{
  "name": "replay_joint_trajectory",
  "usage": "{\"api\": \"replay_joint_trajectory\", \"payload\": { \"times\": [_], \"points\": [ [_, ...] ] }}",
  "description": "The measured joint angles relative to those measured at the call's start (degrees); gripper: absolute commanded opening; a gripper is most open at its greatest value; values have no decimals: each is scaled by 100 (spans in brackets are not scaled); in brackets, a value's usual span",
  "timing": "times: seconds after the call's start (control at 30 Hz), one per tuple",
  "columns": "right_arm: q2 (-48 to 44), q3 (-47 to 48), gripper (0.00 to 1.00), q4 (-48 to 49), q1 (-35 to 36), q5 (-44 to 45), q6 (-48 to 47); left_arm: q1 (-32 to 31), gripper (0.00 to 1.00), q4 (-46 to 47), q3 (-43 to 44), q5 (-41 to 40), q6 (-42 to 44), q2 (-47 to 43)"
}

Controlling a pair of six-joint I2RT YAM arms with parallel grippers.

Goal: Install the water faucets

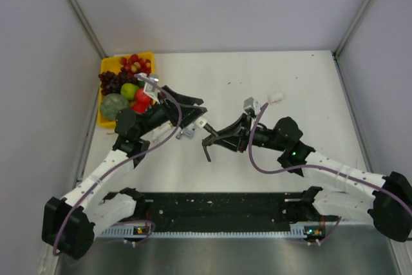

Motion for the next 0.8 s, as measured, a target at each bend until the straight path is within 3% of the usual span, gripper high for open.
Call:
{"api": "replay_joint_trajectory", "payload": {
  "times": [0.27,0.5,0.6,0.77,0.8],
  "points": [
    [-13,11,0,-223,0,24,-127,0,75,-442,302,678,-15,181],
    [-153,63,0,-555,0,354,-323,0,71,-1808,590,813,433,98],
    [-162,85,0,-575,0,426,-363,0,61,-2229,671,782,627,-7],
    [-162,85,0,-675,0,424,-387,0,25,-2385,671,737,743,-76],
    [-162,85,0,-678,0,426,-396,0,13,-2382,671,737,730,-76]
  ]
}}
